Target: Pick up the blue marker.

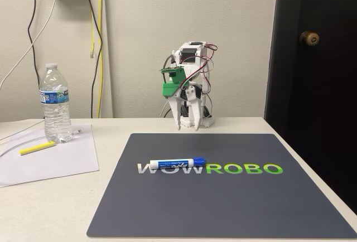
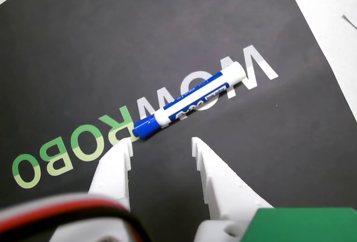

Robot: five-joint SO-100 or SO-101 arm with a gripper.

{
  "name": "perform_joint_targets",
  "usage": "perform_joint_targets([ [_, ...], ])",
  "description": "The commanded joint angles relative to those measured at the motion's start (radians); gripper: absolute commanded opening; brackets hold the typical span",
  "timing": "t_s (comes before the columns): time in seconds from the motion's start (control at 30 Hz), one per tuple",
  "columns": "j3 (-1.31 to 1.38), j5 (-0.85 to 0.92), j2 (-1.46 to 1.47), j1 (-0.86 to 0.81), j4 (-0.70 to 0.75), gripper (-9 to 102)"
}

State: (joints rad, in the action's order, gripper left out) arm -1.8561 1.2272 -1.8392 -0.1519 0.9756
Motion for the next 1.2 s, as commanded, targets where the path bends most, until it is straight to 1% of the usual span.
perform_joint_targets([
  [0.0, 0.023, 0.029, -0.095, 0.02, -0.009, 25],
  [0.43, 0.023, 0.029, -0.094, 0.017, -0.009, 25],
  [0.83, 0.075, -0.1, -0.043, -0.009, -0.021, 25],
  [0.97, 0.183, -0.184, 0.029, -0.025, 0.035, 24],
  [1.17, 0.454, -0.278, 0.21, -0.048, 0.215, 24],
])
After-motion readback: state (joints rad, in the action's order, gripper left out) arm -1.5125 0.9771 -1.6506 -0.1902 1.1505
